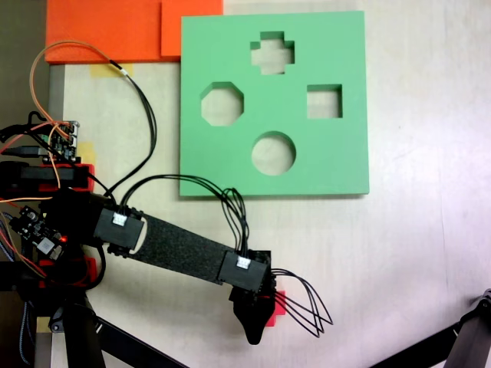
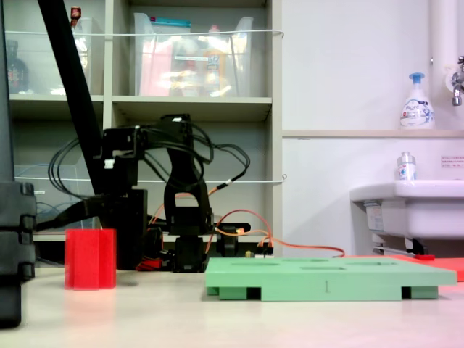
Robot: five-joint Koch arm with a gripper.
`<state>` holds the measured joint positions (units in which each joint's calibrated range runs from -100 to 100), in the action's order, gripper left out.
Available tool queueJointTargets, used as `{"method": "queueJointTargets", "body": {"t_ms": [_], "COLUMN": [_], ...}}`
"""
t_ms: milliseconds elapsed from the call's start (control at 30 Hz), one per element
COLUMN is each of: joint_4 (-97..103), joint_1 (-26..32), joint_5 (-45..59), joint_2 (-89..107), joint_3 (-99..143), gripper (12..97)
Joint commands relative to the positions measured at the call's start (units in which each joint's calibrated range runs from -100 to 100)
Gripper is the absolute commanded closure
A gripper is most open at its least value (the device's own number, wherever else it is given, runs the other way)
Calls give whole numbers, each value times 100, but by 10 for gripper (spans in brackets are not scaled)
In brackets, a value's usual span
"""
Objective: Put the cross columnar block into the corresponding hole
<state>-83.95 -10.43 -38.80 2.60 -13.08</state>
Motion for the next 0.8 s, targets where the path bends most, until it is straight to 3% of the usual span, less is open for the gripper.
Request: {"method": "queueJointTargets", "body": {"t_ms": [0,133,400,767], "joint_4": [311,388,388,195], "joint_1": [-5,0,0,0], "joint_5": [54,54,54,49], "joint_2": [-50,-246,-483,-735], "joint_3": [-377,-377,-287,-28], "gripper": [131,139,597,600]}}
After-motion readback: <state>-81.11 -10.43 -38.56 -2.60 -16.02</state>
